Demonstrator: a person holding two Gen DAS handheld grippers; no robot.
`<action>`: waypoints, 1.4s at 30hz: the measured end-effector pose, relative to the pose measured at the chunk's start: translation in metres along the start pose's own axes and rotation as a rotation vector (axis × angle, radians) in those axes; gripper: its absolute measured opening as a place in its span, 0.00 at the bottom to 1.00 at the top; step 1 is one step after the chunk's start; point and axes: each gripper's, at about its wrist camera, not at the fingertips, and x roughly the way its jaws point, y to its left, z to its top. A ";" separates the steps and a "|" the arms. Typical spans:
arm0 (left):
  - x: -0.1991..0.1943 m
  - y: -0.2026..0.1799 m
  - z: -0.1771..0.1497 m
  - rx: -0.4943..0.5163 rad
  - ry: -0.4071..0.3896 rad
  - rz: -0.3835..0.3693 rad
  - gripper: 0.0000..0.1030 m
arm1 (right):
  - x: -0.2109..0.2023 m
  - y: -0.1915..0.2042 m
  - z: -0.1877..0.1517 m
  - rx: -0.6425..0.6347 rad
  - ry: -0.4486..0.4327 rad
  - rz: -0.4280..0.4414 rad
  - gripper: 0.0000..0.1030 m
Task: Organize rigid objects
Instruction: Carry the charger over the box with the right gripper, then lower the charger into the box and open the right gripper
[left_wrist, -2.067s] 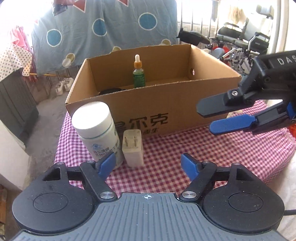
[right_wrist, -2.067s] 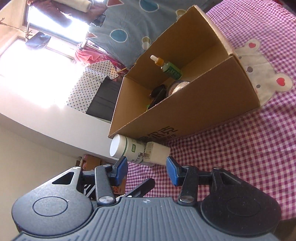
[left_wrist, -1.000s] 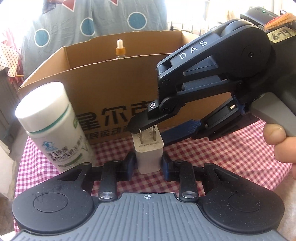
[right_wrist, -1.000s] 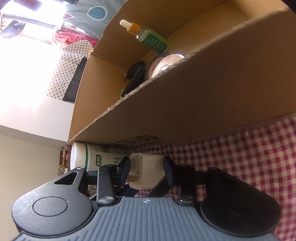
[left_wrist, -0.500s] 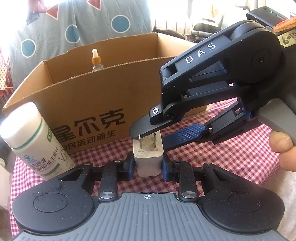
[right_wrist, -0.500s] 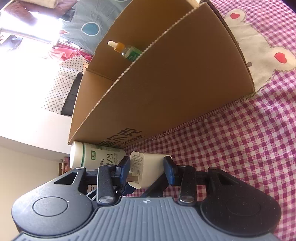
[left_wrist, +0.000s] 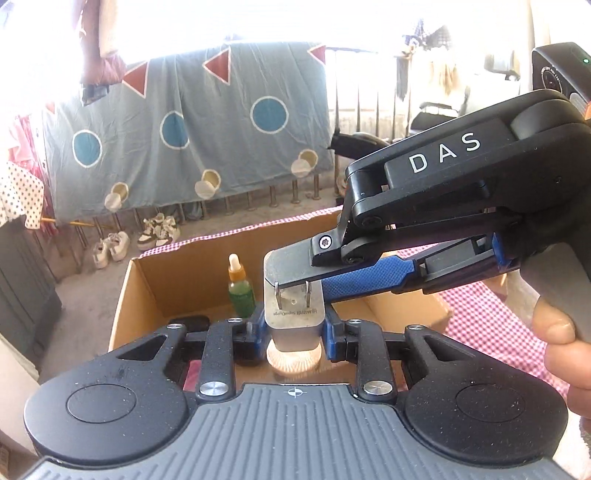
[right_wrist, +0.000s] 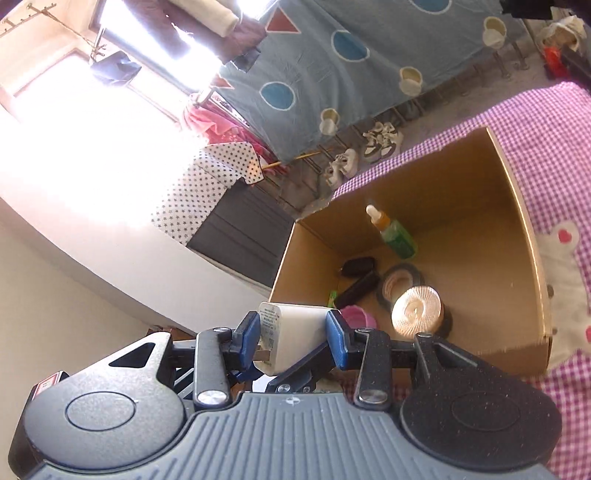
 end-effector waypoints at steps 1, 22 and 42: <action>0.010 0.000 0.007 -0.007 0.015 0.001 0.26 | 0.005 -0.002 0.012 -0.001 0.008 -0.010 0.41; 0.153 0.040 0.019 -0.226 0.451 -0.089 0.27 | 0.137 -0.090 0.084 -0.024 0.296 -0.286 0.41; 0.126 0.047 0.032 -0.222 0.330 -0.082 0.52 | 0.098 -0.071 0.092 -0.024 0.155 -0.240 0.42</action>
